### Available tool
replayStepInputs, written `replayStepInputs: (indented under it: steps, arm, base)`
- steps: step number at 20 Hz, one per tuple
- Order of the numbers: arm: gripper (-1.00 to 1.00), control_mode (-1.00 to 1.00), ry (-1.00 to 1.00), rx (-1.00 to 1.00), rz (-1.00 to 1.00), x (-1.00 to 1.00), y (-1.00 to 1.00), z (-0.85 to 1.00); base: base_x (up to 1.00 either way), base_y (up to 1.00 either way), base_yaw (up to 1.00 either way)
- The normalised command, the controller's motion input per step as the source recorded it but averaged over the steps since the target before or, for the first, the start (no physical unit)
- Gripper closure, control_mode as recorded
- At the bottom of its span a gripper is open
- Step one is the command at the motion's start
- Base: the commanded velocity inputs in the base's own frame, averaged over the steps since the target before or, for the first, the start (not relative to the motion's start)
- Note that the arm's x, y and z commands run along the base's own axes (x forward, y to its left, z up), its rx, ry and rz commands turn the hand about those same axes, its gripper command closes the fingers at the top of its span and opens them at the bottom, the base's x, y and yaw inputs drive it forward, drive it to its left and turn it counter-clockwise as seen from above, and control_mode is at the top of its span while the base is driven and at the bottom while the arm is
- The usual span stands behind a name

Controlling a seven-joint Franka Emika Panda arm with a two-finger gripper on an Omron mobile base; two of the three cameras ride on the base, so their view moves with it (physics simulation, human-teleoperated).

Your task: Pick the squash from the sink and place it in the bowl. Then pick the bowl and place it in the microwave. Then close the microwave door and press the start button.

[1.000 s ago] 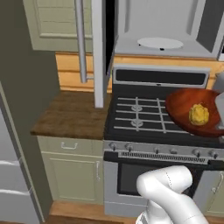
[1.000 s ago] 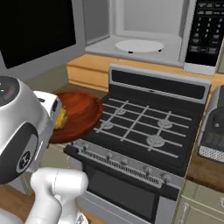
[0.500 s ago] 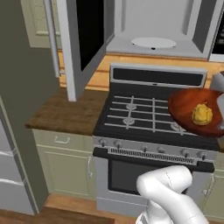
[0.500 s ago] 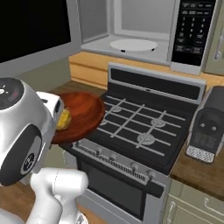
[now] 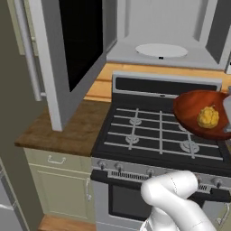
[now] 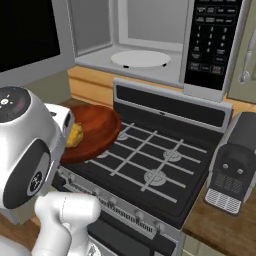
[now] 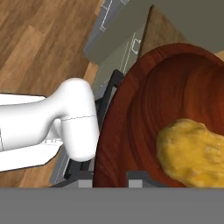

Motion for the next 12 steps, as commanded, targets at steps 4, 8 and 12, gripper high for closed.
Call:
replayStepInputs:
  steps: [4, 8, 12]
  arm:
    - [1.00, 1.00, 0.00, 0.00, 0.00, 0.00, 0.00, 0.00]
    - [1.00, 1.00, 0.00, 0.00, 0.00, 0.00, 0.00, 0.00]
    - [1.00, 1.00, 0.00, 0.00, 0.00, 0.00, 0.00, 0.00]
  base:
    - [0.63, 0.13, 0.08]
    - [0.12, 0.09, 0.27]
    - [0.00, -0.01, 0.37]
